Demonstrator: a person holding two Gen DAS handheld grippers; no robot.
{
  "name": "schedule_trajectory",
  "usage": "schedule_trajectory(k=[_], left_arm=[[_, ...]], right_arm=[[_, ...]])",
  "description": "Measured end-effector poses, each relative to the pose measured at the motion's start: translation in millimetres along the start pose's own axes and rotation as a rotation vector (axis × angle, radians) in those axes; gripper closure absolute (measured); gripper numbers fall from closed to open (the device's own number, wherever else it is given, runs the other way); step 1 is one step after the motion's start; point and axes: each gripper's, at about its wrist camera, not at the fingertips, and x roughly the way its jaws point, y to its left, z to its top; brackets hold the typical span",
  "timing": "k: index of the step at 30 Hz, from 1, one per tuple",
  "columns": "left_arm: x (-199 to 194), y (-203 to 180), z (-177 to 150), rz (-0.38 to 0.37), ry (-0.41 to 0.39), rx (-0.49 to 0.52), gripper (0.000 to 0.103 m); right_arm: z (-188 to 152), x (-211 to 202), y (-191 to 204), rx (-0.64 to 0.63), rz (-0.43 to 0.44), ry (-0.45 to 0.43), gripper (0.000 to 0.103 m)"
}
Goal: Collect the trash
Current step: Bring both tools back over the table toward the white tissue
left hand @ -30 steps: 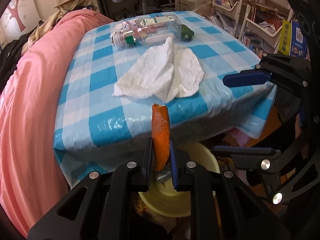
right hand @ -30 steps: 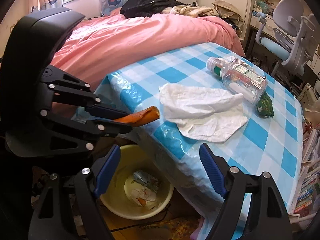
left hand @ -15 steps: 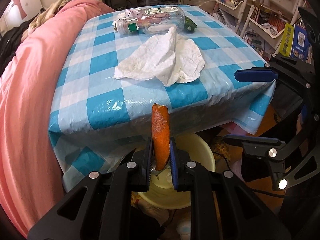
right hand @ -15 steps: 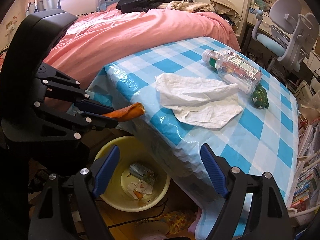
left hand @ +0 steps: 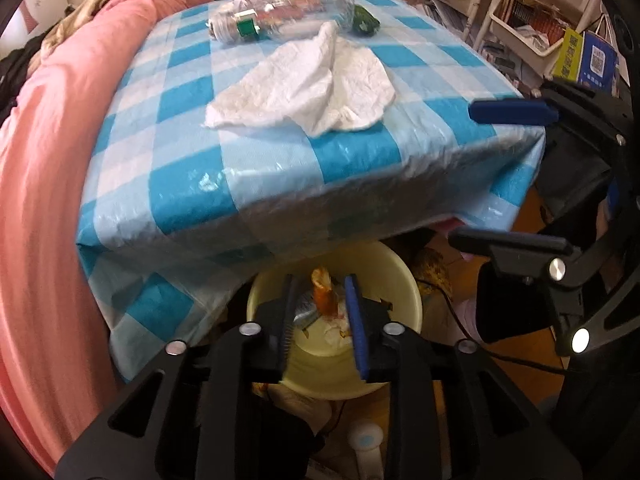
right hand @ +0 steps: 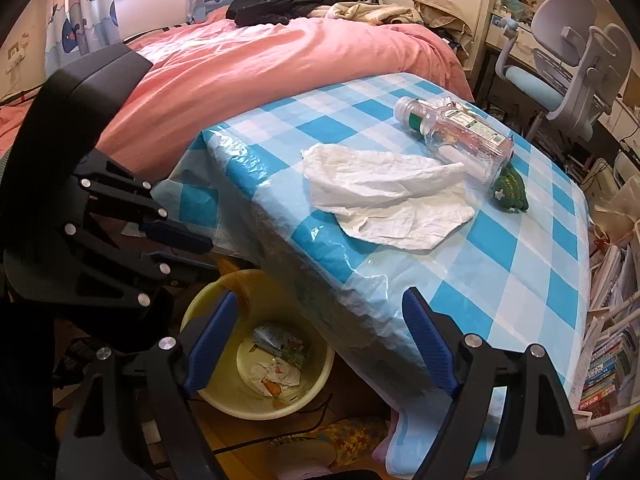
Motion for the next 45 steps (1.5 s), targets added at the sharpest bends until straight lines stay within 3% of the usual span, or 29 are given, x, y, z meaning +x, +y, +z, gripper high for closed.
schedule_trajectory(k=[9,17,35,45], left_arm=[[-25,13,36,0.040,-0.158,-0.052,0.068],[-18,5,67,0.046,-0.192,-0.013,0.061],[-10,8,87,0.131,-0.240,-0.033,0.046],[-10,9,92,0.173,-0.255,-0.056,0.027]], right_arm=[[2,1,3,-0.020,-0.012,-0.007,0.020],[2,1,-7,0.010,-0.027,-0.022,0.020],[9,1,-43,0.108,-0.094,-0.097,0.017],[11,-2,-64,0.170,-0.147,-0.130,0.015]])
